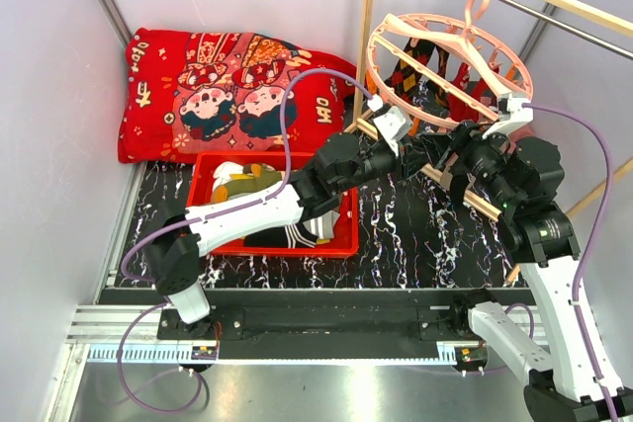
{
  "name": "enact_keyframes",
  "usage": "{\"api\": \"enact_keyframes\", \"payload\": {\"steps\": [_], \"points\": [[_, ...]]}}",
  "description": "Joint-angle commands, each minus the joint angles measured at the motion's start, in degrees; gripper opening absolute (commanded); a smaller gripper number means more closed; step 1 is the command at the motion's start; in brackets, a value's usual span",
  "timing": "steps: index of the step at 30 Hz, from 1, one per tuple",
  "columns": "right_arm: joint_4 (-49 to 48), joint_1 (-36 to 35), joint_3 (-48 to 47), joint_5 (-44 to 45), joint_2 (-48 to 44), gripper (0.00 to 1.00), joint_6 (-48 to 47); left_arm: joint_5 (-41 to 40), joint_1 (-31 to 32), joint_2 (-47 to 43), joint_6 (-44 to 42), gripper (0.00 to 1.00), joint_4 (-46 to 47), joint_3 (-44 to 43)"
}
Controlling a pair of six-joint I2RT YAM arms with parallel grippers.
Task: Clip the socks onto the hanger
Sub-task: Open the clamp at the hanger.
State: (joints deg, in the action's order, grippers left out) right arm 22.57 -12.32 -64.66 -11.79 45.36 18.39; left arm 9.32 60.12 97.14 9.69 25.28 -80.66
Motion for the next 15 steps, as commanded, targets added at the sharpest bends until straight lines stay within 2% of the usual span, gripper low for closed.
{"api": "enact_keyframes", "payload": {"steps": [1, 7, 15], "points": [[-4.20, -0.16, -3.36, -1.04, 1.04, 0.61, -1.08, 0.87, 1.14, -1.43, -0.46, 0.00, -0.67, -1.60], [-4.73, -0.16, -3.89, -1.22, 1.39, 0.53, -1.17, 1.66, 1.32, -1.17, -0.38, 0.00, -1.63, -1.78], [-5.16, -0.16, -4.42, -0.60, 1.22, 0.34, -0.90, 2.28, 1.58, -0.55, 0.15, 0.00, -2.43, -2.04]]}}
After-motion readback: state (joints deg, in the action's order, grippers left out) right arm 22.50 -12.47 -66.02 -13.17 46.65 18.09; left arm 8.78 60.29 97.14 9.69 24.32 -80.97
